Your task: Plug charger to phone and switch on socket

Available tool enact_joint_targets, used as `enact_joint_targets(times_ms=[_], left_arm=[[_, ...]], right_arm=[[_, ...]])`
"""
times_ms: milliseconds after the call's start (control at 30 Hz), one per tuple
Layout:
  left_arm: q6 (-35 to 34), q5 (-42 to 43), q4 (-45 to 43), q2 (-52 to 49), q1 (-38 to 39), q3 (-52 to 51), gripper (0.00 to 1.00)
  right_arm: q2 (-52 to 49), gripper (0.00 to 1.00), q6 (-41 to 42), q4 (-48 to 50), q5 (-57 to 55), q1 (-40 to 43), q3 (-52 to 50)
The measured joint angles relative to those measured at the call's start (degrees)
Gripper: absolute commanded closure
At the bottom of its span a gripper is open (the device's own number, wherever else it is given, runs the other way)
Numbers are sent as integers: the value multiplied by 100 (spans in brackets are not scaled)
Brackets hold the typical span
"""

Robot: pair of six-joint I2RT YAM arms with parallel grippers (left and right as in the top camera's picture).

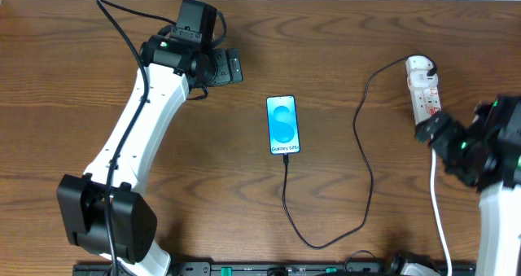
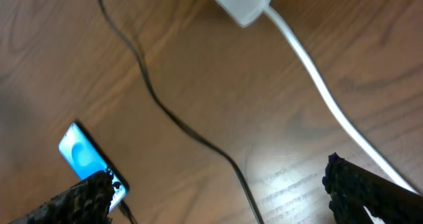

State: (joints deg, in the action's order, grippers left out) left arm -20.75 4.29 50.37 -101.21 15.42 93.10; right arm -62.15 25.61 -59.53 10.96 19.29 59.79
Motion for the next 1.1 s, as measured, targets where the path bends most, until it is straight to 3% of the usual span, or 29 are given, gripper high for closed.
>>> enact_joint_targets(times_ms=[267,1100], left_arm=[[-2,0,0,-2,0,0,2],[-2,0,0,-2,0,0,2]], right_arm=[[1032,1,-22,-63,367,-131,-664],[1084,1,-114,-350,542,-133,-789]])
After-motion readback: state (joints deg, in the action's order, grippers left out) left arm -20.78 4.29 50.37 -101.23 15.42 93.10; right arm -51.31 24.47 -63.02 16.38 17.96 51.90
